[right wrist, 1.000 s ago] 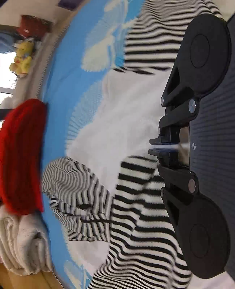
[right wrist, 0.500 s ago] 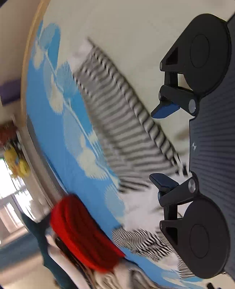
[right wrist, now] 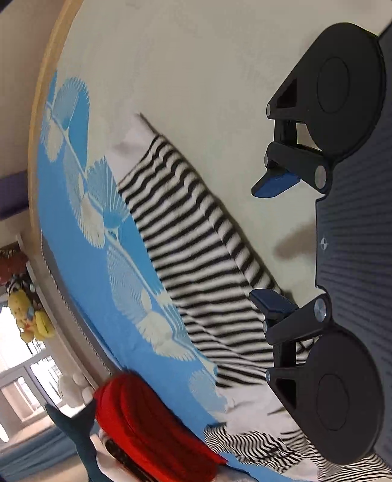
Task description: Fold small clothes
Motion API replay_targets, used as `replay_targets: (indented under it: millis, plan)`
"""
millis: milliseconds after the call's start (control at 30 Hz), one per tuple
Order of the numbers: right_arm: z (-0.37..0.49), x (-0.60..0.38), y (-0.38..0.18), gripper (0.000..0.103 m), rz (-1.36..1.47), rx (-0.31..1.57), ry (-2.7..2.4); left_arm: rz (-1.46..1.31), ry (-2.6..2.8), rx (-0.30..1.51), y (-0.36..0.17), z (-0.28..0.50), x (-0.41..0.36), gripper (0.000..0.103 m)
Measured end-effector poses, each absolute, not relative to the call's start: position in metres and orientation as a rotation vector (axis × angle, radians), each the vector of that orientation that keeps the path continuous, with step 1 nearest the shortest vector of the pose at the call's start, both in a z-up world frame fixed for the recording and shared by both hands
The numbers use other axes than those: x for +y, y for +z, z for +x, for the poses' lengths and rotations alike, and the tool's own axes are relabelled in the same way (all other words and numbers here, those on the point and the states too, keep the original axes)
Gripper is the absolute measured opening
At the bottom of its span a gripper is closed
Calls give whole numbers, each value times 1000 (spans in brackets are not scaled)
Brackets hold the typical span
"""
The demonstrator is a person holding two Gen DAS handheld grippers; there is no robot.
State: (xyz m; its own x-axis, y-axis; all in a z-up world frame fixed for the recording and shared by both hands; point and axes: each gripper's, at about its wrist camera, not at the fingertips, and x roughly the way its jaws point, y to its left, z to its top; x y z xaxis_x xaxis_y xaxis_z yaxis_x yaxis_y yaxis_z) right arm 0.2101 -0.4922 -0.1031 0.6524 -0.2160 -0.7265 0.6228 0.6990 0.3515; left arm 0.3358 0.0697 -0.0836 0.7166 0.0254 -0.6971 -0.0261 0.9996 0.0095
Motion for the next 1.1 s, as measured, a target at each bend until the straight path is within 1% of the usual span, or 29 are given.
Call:
replay_targets:
  millis: [167,300,367,467,533,567,600,633,667,733,900,1000,1100]
  plan:
    - [219,-534,-123,69,754,685,-641,27,31,778,-87,336,68,102]
    - [226,-566,-136,69,845,578,-704,49,45,780,-89,339,70,102]
    - [230,-577,-141,72,876,528,-707,57,56,784,-92,342,71,102]
    - [239,-584,-146,82,877,471,-689,80,67,793,-96,346,72,102]
    - [246,-585,-149,82,853,448,-690,97,77,798,-99,349,73,102]
    - [250,-585,-150,78,843,443,-686,105,82,802,-100,350,74,102]
    - [255,-584,-151,58,830,443,-681,111,85,805,-102,351,74,102]
    - [260,-587,-150,15,836,459,-666,116,89,809,-103,352,75,102]
    - [264,-589,-152,3,861,483,-640,119,92,812,-104,352,77,102]
    - [267,-587,-147,4,842,465,-648,124,97,818,-106,353,79,102]
    - [285,-564,-122,4,675,471,-680,115,119,825,-104,355,94,102]
    - [301,-518,-78,4,484,393,-590,71,165,803,-93,358,114,102]
    - [316,-432,-24,3,245,281,-381,32,212,773,-82,359,134,102]
